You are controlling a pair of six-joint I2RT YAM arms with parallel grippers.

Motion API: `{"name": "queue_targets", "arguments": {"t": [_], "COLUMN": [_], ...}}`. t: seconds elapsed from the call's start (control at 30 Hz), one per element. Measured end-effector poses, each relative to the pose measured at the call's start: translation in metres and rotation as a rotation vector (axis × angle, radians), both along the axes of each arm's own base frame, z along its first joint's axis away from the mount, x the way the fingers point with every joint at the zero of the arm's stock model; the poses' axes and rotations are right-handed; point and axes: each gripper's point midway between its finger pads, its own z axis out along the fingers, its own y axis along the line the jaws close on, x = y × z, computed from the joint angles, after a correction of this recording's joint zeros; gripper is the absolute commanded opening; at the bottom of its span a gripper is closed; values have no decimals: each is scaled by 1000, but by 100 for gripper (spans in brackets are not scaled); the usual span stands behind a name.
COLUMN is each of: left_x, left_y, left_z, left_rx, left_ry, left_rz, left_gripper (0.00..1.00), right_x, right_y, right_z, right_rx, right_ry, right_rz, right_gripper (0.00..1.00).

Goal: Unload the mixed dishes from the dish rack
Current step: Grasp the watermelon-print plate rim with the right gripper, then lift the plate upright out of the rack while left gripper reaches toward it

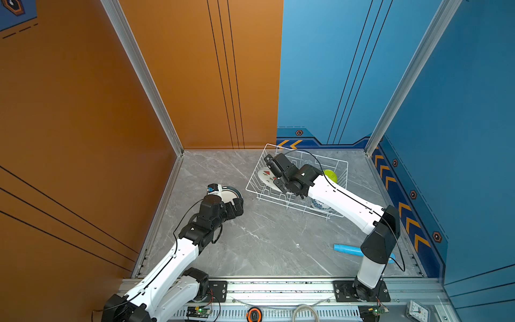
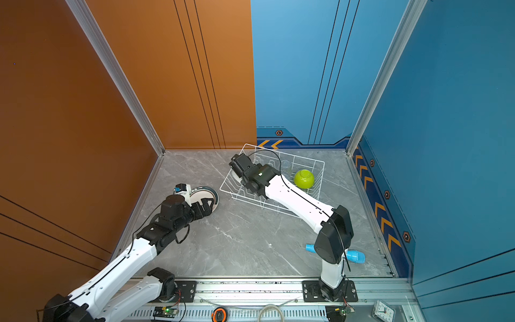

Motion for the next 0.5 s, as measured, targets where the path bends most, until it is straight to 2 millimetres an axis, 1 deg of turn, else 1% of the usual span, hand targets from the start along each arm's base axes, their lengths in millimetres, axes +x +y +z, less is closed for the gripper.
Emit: {"name": "queue_targets", "arguments": {"t": [0.23, 0.37, 0.5], "left_x": [7, 10, 11], "left_y": [-2, -3, -4], "left_z": [5, 4, 4], "left_rx": [7, 11, 14], "left_ry": [-5, -6, -4], "left_rz": [7, 10, 9], "left_gripper": [98, 98, 98], "right_x": [3, 3, 1], "right_y": [-15, -18, -19], "right_z": [20, 31, 38], "right_rx": [54, 116, 155], "right_ry": [-31, -48, -47], "right_rz": [-44, -71, -70], "right_gripper": [0, 0, 0]}}
